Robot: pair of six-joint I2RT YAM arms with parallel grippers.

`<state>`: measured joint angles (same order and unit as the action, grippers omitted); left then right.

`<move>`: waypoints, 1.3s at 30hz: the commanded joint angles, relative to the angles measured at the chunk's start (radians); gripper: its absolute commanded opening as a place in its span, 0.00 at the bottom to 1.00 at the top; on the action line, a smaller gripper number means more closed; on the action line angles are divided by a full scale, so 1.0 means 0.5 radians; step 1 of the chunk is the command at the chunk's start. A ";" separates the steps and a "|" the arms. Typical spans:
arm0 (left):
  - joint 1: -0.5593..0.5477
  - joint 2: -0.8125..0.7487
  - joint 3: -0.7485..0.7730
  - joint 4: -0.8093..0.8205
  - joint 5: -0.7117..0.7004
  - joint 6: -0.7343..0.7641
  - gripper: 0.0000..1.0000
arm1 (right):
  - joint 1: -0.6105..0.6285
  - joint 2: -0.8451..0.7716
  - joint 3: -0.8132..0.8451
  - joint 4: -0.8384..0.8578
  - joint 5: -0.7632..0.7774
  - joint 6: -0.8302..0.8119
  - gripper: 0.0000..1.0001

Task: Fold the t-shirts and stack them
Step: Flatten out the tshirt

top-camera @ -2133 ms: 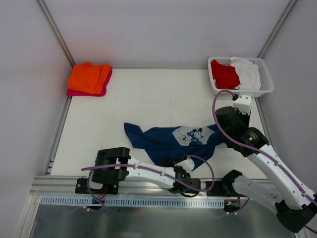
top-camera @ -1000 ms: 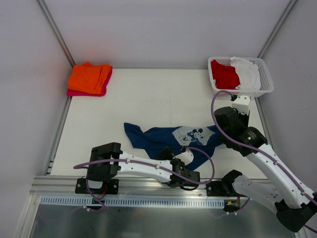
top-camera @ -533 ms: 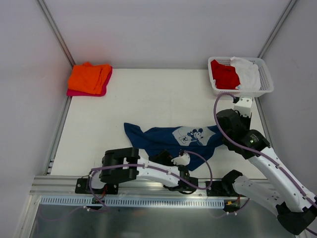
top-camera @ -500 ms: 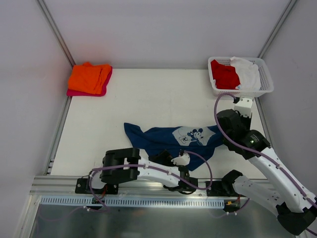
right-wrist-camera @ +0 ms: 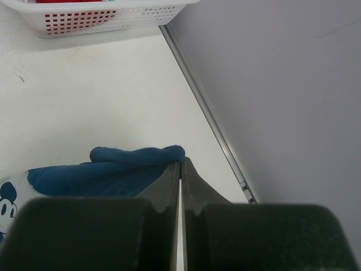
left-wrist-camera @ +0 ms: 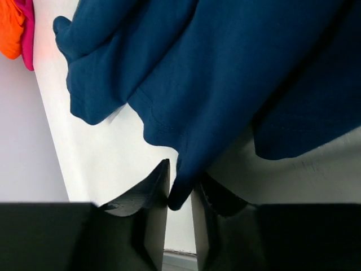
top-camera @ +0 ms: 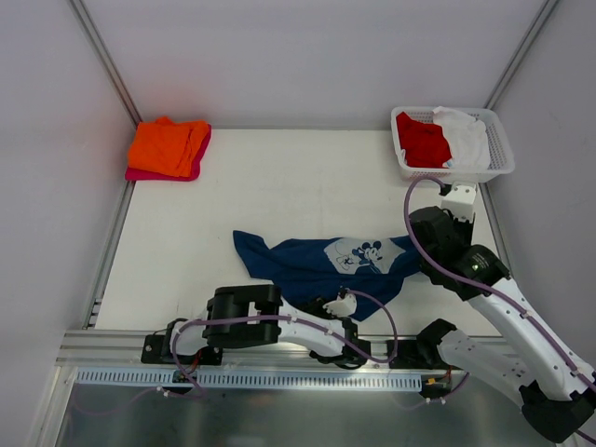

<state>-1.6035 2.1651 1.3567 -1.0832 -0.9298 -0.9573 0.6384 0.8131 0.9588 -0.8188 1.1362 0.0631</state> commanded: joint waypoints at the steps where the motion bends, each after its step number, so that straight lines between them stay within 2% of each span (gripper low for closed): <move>1: 0.001 0.097 -0.047 0.277 0.369 -0.101 0.20 | -0.004 0.009 0.070 0.002 0.041 0.030 0.00; 3: 0.001 0.100 -0.044 0.283 0.372 -0.104 0.12 | -0.004 0.012 0.073 0.002 0.044 0.027 0.00; 12: 0.001 0.109 -0.017 0.304 0.353 -0.067 0.06 | -0.004 0.030 0.073 0.015 0.044 0.015 0.00; 14: -0.002 0.091 -0.023 0.307 0.335 -0.070 0.00 | -0.004 0.033 0.073 0.018 0.038 0.015 0.00; 19: -0.017 0.057 -0.011 0.304 0.298 -0.043 0.00 | -0.001 0.049 0.070 0.021 0.028 0.021 0.01; 23: -0.042 0.005 0.045 0.295 0.283 0.089 0.00 | -0.004 0.061 0.073 0.021 0.010 0.033 0.00; 28: -0.060 -0.326 0.033 0.246 0.274 0.184 0.00 | -0.001 0.064 0.083 0.015 -0.011 0.036 0.00; 31: -0.063 -0.736 0.054 0.114 0.219 0.187 0.00 | 0.015 0.049 0.104 -0.013 -0.027 0.058 0.00; 34: -0.085 -0.970 0.179 -0.213 0.087 0.086 0.00 | 0.030 0.018 0.147 -0.059 -0.045 0.076 0.00; 37: -0.115 -1.053 0.403 -0.799 -0.085 -0.162 0.00 | 0.045 -0.018 0.193 -0.111 -0.067 0.091 0.00; 39: -0.131 -1.191 0.413 -0.874 -0.061 -0.071 0.00 | 0.061 -0.040 0.251 -0.221 -0.076 0.131 0.00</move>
<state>-1.6516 1.6405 1.5341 -1.2163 -0.8970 -0.9466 0.6575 0.8265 1.0096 -0.8589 1.0969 0.0853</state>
